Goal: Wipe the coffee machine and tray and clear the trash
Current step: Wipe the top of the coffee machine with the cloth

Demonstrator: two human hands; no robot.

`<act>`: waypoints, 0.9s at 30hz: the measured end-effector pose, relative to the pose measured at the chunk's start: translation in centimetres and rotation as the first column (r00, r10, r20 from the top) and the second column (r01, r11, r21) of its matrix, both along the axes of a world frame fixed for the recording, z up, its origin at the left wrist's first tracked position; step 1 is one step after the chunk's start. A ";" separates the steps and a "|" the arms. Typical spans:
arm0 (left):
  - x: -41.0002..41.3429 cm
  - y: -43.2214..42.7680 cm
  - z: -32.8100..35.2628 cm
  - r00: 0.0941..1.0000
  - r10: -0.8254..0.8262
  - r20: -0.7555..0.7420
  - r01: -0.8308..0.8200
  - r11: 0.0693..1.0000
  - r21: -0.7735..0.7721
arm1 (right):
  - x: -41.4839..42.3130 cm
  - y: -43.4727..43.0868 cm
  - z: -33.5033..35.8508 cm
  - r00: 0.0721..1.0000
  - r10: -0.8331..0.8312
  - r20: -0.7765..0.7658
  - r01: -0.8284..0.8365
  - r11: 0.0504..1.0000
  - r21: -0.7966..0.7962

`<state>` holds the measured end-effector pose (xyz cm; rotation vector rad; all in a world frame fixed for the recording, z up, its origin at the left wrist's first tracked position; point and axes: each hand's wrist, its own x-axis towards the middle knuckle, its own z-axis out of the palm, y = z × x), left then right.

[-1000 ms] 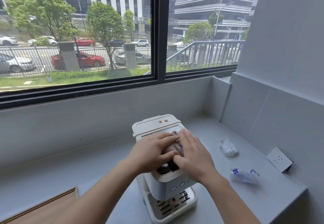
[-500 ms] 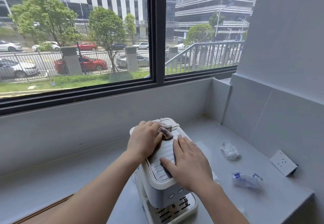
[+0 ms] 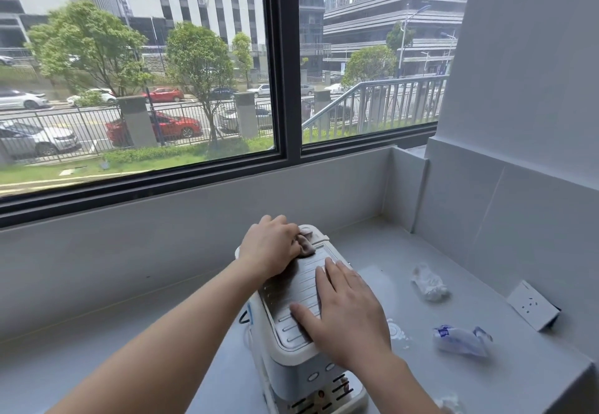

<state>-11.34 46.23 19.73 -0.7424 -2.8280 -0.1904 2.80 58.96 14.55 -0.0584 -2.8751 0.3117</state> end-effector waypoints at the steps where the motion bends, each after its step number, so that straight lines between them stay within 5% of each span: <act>1: -0.2 1.0 -0.2 0.999 -0.043 0.009 0.043 0.999 0.015 | 0.0 0.0 0.0 1.000 0.000 -0.001 0.000 1.000 0.000; 7: -2.0 3.4 -0.8 0.993 -0.108 0.044 0.104 0.991 0.088 | -0.2 0.1 0.0 1.000 0.008 -0.004 -0.008 1.000 -0.002; 16: -1.9 -5.3 -3.4 0.999 -0.018 -0.040 0.026 0.977 0.210 | -0.1 0.0 -0.1 1.000 0.001 -0.011 -0.002 1.000 -0.020; 22: -2.1 -0.3 -2.1 0.998 -0.057 0.008 0.056 0.992 0.112 | 0.2 0.1 0.2 1.000 -0.006 -0.006 0.006 1.000 -0.013; 27: -1.4 -3.4 -2.7 0.999 -0.018 -0.028 0.023 0.977 0.212 | 0.2 -0.1 0.4 1.000 -0.006 0.012 0.006 1.000 -0.019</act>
